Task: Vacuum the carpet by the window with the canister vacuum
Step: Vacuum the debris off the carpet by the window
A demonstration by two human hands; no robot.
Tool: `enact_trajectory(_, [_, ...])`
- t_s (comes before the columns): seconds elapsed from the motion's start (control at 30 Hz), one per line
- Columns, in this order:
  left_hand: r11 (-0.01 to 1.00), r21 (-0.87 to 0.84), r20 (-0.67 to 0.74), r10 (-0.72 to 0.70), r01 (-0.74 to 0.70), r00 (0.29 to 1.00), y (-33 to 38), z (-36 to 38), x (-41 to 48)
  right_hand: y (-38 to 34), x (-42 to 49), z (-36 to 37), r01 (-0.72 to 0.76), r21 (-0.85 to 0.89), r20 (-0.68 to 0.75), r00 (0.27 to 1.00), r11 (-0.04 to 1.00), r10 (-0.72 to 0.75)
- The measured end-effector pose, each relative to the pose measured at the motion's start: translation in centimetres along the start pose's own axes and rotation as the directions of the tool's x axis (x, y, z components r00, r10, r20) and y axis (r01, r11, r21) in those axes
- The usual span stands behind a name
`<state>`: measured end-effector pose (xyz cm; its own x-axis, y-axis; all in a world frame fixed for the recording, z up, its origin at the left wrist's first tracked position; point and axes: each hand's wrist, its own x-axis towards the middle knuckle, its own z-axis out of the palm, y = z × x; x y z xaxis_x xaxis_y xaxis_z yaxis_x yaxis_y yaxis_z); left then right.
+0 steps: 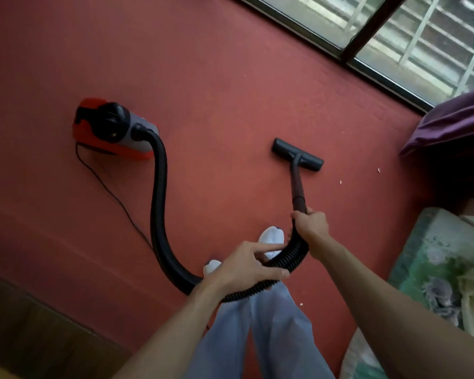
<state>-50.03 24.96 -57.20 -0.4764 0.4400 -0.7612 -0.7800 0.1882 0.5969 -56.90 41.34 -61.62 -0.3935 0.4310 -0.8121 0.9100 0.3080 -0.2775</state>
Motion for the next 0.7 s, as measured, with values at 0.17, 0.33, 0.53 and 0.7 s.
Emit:
enact_trajectory(0.17, [0.997, -0.037, -0.223, 0.056, -0.065, 0.973, 1.8, 0.7, 3.8, -4.2, 5.7, 0.1, 0.102, -0.050, -0.007, 0.995, 0.993, -0.103])
enact_trajectory(0.33, [0.968, -0.159, -0.442, 0.104, -0.192, 0.891, 7.6, -2.4, 7.0, -14.3, 7.6, 0.4, 0.213, -0.133, 0.000, 0.977, 0.968, -0.215])
enact_trajectory(0.53, [0.950, -0.245, -0.259, 0.130, -0.195, 0.957, 12.2, -5.9, 6.8, -19.2, 6.7, -0.5, 0.327, -0.229, 0.110, 0.944, 0.917, -0.310])
enact_trajectory(0.7, [0.930, -0.340, -0.229, 0.060, -0.138, 0.971, 13.2, -7.8, 7.4, -20.7, 7.5, 1.4, 0.343, -0.289, 0.171, 0.937, 0.894, -0.304])
